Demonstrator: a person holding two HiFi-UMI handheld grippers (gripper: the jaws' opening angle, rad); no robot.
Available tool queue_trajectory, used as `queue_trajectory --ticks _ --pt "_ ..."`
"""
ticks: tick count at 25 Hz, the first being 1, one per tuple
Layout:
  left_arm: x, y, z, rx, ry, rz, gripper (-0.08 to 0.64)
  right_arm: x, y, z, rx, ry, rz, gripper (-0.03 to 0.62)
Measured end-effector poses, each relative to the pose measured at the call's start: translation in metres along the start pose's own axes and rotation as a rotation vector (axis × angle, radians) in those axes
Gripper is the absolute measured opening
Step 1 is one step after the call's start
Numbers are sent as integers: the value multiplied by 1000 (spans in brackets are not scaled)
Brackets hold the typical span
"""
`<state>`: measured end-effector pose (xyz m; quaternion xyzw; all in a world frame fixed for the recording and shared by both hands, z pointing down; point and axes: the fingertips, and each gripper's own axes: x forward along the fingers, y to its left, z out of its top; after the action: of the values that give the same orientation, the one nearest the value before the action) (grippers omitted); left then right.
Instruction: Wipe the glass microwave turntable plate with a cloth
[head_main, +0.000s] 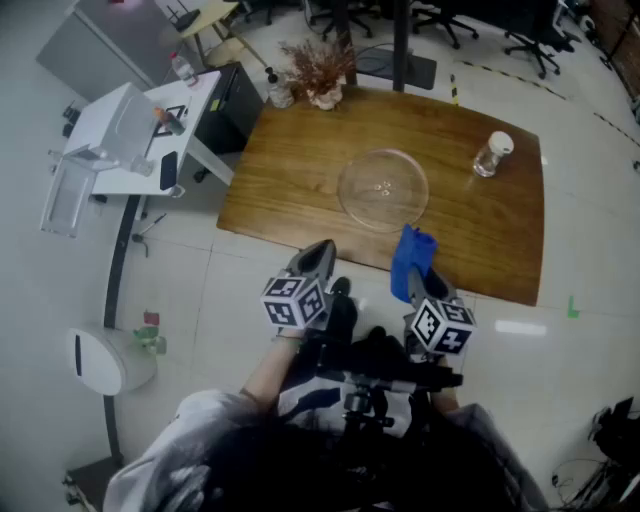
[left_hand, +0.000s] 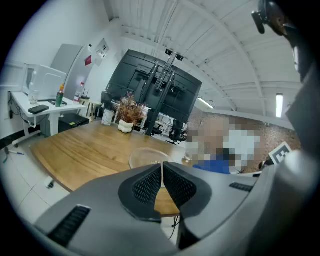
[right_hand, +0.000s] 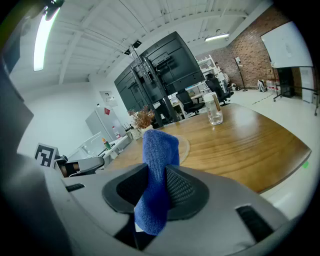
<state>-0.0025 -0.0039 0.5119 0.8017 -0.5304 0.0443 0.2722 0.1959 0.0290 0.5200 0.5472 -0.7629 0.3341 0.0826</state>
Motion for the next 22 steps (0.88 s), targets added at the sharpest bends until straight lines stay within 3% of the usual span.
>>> queue_trajectory --ticks 6,9,11,22 --pt "52 42 5 -46 94 -27 23 39 -4 20 22 -4 -63 118" --pt "78 65 2 -25 173 -43 27 57 -1 33 44 -16 -99 118" --pt "93 76 -6 -19 235 -70 105 70 1 36 54 -13 -117 118" --pt "151 103 -30 -170 421 -185 107 100 4 39 59 18 -232 118"
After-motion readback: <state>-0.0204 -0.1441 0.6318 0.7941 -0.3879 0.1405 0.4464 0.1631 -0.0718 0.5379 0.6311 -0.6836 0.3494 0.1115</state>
